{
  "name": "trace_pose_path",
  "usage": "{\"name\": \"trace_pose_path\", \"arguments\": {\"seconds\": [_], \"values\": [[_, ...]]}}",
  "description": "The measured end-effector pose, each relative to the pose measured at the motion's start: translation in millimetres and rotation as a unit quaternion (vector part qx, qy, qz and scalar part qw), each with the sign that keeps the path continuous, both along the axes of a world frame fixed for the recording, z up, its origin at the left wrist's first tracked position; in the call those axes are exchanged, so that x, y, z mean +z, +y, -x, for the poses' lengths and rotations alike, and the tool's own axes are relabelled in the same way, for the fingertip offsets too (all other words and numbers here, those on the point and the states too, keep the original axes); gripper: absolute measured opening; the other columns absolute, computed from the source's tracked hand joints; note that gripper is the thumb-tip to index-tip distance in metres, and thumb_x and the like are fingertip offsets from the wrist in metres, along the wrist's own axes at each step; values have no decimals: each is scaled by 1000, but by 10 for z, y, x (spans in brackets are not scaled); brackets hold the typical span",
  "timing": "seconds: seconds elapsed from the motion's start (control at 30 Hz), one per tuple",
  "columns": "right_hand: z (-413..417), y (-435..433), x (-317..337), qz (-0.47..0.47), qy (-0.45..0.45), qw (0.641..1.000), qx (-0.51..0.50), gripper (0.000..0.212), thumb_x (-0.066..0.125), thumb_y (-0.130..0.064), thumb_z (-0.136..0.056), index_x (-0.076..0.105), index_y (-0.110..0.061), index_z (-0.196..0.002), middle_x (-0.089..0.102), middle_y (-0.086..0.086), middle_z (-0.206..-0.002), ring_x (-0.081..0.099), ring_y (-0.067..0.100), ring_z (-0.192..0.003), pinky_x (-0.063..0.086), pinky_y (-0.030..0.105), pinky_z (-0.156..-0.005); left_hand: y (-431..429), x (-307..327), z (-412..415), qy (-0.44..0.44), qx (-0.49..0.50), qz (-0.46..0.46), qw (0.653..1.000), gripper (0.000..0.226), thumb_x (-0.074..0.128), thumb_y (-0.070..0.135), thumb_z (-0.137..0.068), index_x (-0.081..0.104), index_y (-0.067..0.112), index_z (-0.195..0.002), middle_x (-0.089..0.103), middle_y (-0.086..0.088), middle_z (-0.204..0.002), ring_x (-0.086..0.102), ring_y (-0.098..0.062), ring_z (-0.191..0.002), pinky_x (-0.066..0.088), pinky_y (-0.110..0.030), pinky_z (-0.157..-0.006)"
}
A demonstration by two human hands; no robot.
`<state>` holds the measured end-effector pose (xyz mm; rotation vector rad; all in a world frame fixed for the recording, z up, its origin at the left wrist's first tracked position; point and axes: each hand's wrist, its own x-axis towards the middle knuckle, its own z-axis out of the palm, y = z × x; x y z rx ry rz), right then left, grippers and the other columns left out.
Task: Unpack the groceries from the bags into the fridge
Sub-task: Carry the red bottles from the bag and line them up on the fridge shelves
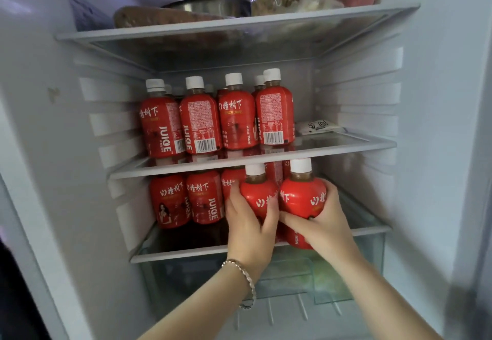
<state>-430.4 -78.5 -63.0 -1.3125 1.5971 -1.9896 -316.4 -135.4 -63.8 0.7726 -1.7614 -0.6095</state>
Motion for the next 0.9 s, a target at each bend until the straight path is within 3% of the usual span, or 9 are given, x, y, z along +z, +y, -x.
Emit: {"name": "trace_pose_path", "arguments": {"seconds": [0.1,0.17,0.2,0.27,0.33,0.47,0.57,0.77,0.9], "values": [[127,-88,1,-17,9,1000,0,86,88,-15,-57,39,-23,-127,57,-14,-106,59,-4,-91,49,15,-77,-87,16,14,-69,-31,21,997,73,46,39,-90,1,21,-146,26,-1,-140,29,-15,-131,26,-23,-105],[192,-167,-7,-21,18,999,-46,90,89,-21,-57,38,-19,-131,55,-12,-109,57,-1,-96,48,20,-85,-128,61,75,-171,-16,8,985,76,43,36,-91,-4,14,-147,24,-8,-142,27,-21,-133,26,-29,-108],[220,-219,-10,-31,23,997,-72,94,90,-28,-56,36,-18,-133,54,-6,-114,57,6,-102,48,26,-90,-147,54,100,-222,38,27,974,75,39,40,-90,0,10,-147,31,-13,-138,34,-25,-129,32,-34,-107],[256,-301,16,-88,39,986,-135,98,84,-39,-62,28,-16,-139,43,10,-131,46,27,-120,41,41,-100,-185,63,189,-279,149,93,944,74,32,51,-85,25,3,-141,55,-14,-115,58,-28,-102,51,-38,-84],[237,-371,39,-164,68,964,-196,99,73,-47,-73,15,-12,-146,29,22,-140,32,39,-128,34,49,-103,-216,111,264,-326,198,121,917,75,31,57,-80,40,5,-133,64,-12,-104,64,-25,-85,55,-35,-69],[41,-433,78,-191,127,955,-189,118,63,-60,-76,-15,-7,-148,6,20,-152,15,36,-139,24,50,-113,-344,209,245,-413,229,182,863,87,53,59,-81,32,2,-143,48,-11,-136,55,-27,-109,45,-38,-91],[45,-486,135,-244,139,939,-196,133,72,-60,-68,-23,-6,-145,6,19,-152,17,35,-140,24,48,-114,-405,143,112,-418,224,220,853,82,80,47,-52,62,7,-121,65,-8,-112,64,-23,-85,54,-34,-75],[111,-633,193,-380,182,879,-222,141,65,-73,-62,-33,-10,-140,29,20,-141,44,31,-123,41,41,-99,-558,-23,-216,-369,203,303,855,86,82,29,-51,54,14,-130,53,-9,-128,46,-28,-113,46,-44,-92],[42,-688,245,-465,237,810,-265,137,52,-82,-64,-33,-3,-138,35,21,-140,49,30,-121,42,43,-101,-592,-84,-247,-347,184,294,872,86,79,28,-54,50,15,-134,44,-5,-132,35,-25,-118,47,-45,-89]]}}
